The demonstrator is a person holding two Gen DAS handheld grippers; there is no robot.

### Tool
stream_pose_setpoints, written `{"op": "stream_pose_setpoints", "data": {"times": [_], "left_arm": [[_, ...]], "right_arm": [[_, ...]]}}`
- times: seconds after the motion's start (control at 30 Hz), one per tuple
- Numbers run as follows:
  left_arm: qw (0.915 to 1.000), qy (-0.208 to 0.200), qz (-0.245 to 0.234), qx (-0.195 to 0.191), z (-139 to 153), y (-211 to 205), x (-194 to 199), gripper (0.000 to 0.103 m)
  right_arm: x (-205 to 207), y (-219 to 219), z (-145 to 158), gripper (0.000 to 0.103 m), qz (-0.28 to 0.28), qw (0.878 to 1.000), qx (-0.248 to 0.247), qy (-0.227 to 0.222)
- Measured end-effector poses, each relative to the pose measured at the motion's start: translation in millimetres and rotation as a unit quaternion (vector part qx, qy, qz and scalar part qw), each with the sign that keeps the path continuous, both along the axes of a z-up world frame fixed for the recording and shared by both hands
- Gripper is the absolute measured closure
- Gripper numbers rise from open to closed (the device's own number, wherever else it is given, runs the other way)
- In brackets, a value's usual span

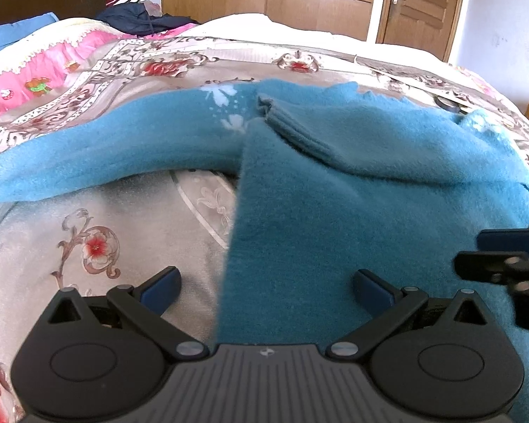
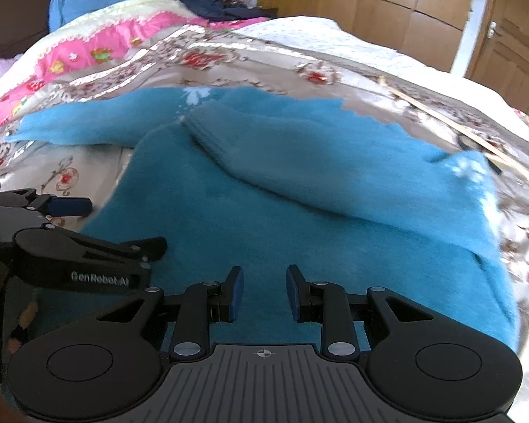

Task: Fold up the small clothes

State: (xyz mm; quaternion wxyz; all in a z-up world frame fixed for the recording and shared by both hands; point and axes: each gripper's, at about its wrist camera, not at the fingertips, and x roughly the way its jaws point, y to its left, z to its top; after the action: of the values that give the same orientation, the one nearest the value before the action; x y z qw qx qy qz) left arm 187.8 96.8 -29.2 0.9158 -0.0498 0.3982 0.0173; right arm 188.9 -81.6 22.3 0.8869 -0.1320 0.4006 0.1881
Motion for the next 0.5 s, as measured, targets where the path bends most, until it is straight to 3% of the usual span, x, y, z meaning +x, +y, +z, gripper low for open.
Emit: {"op": "stream_pose_setpoints", "data": {"times": [0.3, 0.5], "left_arm": [[0.9994, 0.018, 0.012, 0.028, 7.2, -10.5, -6.4, 0.000], [0.9970, 0.024, 0.019, 0.071, 15.9, -18.3, -17.8, 0.000]], "right_arm": [[-49.5, -68.1, -0.6, 0.071, -0.048, 0.999, 0.003, 0.016], [-76.1, -107.0, -6.4, 0.071, -0.089, 0.995, 0.028, 0.021]]}}
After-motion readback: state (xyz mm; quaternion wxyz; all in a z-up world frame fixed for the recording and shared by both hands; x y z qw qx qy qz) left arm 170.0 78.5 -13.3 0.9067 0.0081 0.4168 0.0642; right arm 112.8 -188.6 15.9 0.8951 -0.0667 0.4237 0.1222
